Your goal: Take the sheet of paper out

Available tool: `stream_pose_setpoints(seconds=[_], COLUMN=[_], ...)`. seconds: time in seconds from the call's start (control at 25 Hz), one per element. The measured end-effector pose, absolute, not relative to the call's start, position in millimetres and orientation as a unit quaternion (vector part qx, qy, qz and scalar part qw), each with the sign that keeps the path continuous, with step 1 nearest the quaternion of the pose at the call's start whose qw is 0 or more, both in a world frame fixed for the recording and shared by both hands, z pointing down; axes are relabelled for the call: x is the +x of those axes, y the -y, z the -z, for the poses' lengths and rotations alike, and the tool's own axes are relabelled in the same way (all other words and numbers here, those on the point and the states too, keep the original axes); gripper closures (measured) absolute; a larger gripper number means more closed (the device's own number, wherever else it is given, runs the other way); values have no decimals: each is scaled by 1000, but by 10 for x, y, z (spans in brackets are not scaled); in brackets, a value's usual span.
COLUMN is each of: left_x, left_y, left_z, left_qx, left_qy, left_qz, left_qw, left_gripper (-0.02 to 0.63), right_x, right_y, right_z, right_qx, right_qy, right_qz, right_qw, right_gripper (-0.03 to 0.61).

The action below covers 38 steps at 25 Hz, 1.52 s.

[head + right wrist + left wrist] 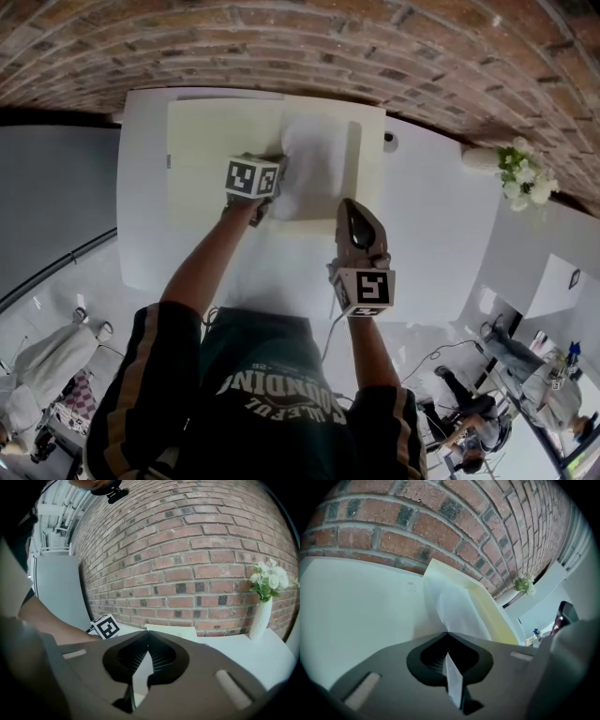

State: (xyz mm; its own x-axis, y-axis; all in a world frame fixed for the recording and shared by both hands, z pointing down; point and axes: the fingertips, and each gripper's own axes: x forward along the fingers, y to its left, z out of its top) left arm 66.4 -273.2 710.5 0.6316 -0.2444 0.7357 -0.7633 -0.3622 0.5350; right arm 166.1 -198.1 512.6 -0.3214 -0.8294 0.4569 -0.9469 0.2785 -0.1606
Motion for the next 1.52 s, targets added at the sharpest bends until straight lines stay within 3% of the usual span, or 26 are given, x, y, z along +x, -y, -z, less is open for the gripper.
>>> stream_pose_setpoints(seconds=[1.52], left_x=[295], left_y=[2766], left_z=[-6876], left_qx=[781], left_qy=[331], left_qz=[-264], left_qw=[458], left_gripper=[603], right_x=[1474], right_y=[1859], right_z=[-4975], right_qx=[565], right_qy=[791], right_qz=[-188], right_qw=[139], right_gripper=[578])
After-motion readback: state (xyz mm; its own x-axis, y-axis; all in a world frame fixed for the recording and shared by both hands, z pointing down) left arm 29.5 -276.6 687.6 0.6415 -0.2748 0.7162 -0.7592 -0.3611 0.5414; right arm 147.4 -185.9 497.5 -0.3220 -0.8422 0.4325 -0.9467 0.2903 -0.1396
